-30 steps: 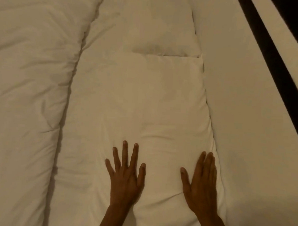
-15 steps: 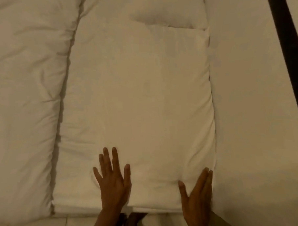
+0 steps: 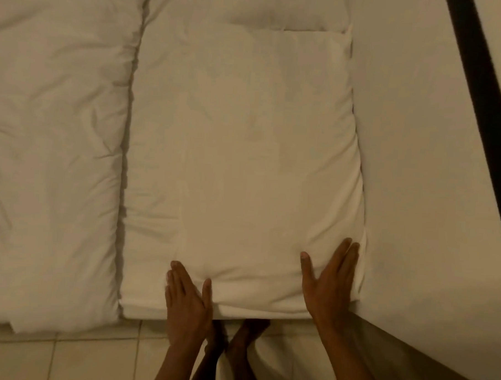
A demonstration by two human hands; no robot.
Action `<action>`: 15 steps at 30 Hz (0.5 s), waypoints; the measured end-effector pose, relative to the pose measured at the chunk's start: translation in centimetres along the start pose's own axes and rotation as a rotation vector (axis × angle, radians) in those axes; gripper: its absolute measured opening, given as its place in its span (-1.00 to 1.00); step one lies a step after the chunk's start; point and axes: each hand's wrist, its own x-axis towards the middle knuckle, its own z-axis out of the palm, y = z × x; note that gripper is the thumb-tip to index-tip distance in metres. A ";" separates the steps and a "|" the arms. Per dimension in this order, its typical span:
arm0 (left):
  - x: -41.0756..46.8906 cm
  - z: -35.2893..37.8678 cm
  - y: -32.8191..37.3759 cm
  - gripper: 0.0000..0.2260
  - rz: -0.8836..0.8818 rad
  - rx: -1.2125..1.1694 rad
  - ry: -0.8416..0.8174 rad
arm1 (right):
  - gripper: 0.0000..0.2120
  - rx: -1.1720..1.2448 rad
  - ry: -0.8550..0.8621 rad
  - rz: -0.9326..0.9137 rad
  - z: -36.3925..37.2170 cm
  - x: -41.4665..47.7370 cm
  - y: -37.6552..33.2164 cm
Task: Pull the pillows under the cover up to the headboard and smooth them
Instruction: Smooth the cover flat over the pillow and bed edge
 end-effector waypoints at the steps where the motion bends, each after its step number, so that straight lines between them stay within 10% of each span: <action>1: 0.0 -0.3 -0.8 -0.32 0.027 0.056 -0.012 | 0.03 -0.005 -0.020 0.030 0.1 -0.4 0.5; 8: -0.3 -5.1 3.2 -0.44 0.104 -0.166 0.277 | 0.14 -0.007 0.021 0.063 -1.8 -1.5 -0.5; 15: 2.7 -1.8 6.1 -0.41 0.365 0.025 0.023 | 0.07 -0.075 -0.005 0.067 0.6 -1.5 -2.8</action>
